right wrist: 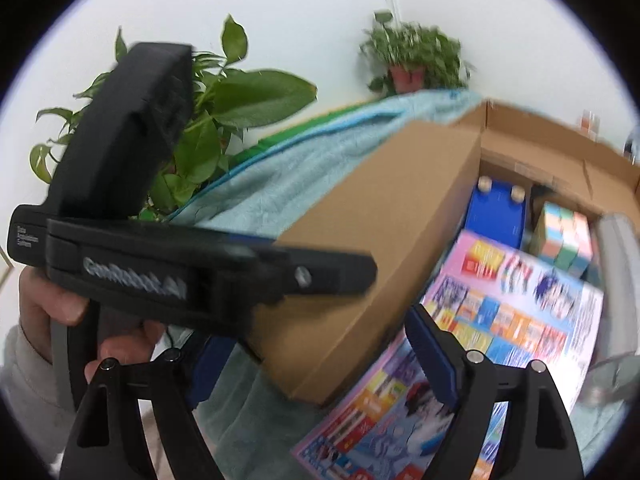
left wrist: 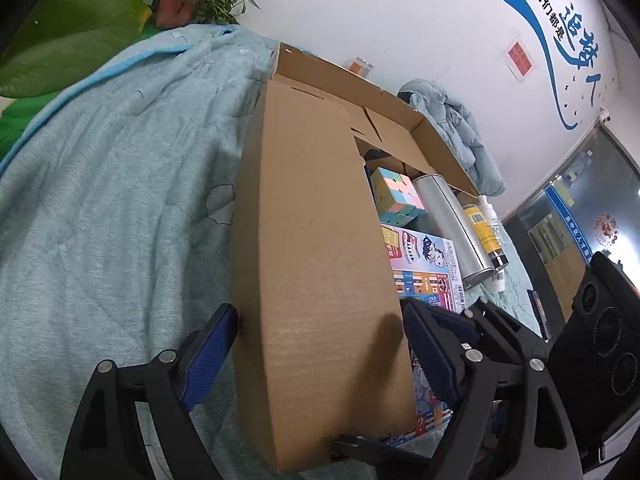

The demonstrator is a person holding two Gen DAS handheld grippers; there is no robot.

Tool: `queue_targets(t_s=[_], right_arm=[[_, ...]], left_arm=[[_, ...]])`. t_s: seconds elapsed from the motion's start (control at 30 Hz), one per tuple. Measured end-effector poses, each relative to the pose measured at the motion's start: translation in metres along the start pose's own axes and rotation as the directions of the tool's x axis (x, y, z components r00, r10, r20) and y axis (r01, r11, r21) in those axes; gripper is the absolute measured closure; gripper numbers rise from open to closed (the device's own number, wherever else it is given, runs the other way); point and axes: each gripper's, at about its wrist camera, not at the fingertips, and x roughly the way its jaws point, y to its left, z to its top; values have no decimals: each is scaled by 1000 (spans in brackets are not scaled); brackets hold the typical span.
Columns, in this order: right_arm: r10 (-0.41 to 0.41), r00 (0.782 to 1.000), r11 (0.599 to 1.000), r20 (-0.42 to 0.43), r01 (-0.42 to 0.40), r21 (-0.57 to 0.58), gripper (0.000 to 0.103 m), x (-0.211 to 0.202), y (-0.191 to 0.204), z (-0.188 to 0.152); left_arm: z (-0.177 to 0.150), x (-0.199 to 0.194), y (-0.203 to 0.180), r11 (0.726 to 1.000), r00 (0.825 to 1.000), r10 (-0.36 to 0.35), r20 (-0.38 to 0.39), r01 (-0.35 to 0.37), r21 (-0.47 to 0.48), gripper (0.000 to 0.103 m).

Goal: Organize rigid objects
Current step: 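Grasp the long cardboard divider with both grippers, then lift the cardboard divider and lay it flat inside the box, open both grippers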

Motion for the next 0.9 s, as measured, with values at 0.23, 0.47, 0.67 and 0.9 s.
queue_targets(t_s=[0.23,0.47,0.67,0.9], right_arm=[[-37,999,999,-15,36,-23,6,16,1,1],[-60,998,998,-8,59,-22,7,18,1,6],[-75,995,997,65,76,-14,9,-1,4,11],[-115,983,993,144,118,-8,13,-23,-2,30]], left_arm=[[-7,3,-10,998,1000,31,4,-31,53,32],[-14,-1,-26,993,996,79,43,-83,82,32],[-10,-21,-46,985,987,106,117,-121,125,32],[16,-36,-70,978,980,82,179,-114,173,32]])
